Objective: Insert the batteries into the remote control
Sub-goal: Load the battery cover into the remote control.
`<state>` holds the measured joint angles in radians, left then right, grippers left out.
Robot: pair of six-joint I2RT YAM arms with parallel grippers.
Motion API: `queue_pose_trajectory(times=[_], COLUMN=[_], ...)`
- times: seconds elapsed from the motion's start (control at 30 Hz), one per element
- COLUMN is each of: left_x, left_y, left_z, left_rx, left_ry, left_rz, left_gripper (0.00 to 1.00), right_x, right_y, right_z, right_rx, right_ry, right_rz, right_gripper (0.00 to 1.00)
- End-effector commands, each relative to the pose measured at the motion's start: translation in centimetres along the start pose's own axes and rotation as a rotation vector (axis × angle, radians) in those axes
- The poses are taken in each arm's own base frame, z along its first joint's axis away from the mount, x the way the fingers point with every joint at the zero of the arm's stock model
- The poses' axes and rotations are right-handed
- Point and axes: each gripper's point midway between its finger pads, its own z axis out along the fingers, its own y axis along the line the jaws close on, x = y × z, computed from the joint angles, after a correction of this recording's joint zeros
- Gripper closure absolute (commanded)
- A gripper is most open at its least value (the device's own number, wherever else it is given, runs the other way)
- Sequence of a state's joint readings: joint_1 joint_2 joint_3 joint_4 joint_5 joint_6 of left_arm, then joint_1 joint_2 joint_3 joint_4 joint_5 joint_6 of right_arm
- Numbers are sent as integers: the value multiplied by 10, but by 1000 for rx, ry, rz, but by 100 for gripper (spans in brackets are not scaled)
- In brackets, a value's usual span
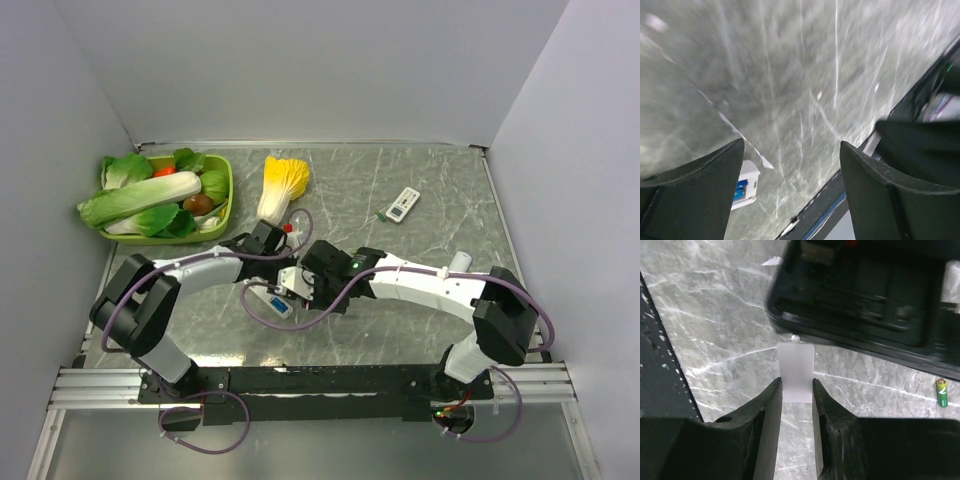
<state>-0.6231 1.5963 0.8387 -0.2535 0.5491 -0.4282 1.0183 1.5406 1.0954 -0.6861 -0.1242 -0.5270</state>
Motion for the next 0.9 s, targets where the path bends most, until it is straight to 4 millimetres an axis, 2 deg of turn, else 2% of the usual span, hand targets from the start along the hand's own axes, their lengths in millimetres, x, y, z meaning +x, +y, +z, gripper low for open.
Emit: queue_pose_trajectory(times=[0.0, 0.07, 0.1, 0.17, 0.23, 0.27, 0.33, 0.37, 0.43, 0.47, 0.57, 0.87], left_x=[-75, -103, -115, -127, -128, -122, -116, -103, -101, -94, -90, -85], left_y=[-12, 5, 7, 30, 44, 65, 77, 97, 103, 113, 120, 137], left_z=[-33, -55, -69, -90, -108, -114, -127, -129, -143, -144, -142, -104], left_rx=[-15, -50, -57, -135, -202, -259, -281, -306, -298, -316, -326, -288], left_ry=[-252, -361, -420, -503, -559, -582, -636, -648, -718, -726, -716, -590], left_rz=[-33, -105, -113, -163, -189, -244, -297, -374, -393, -415, -414, -458], left_gripper=[17, 16, 15, 14, 13, 13, 13, 13, 14, 15, 16, 20], right_x=[-28, -32, -34, -42, -49, -53, -62, -65, -74, -77, -85, -94], right_y=[-4, -3, -2, 0, 0, 2, 3, 6, 7, 8, 6, 2], right_z=[-22, -24, -24, -27, -27, -26, -22, -20, -14, -12, -3, 31], right_rx=[6, 1, -7, -19, -23, -35, -55, -69, -82, -87, -90, -101], right_ry=[-94, -104, -109, -130, -142, -148, -144, -140, -129, -125, -103, -17], right_rz=[19, 37, 47, 88, 125, 167, 211, 251, 282, 316, 367, 467], right_gripper=[80, 80, 80, 80, 81, 80, 80, 80, 80, 80, 80, 80])
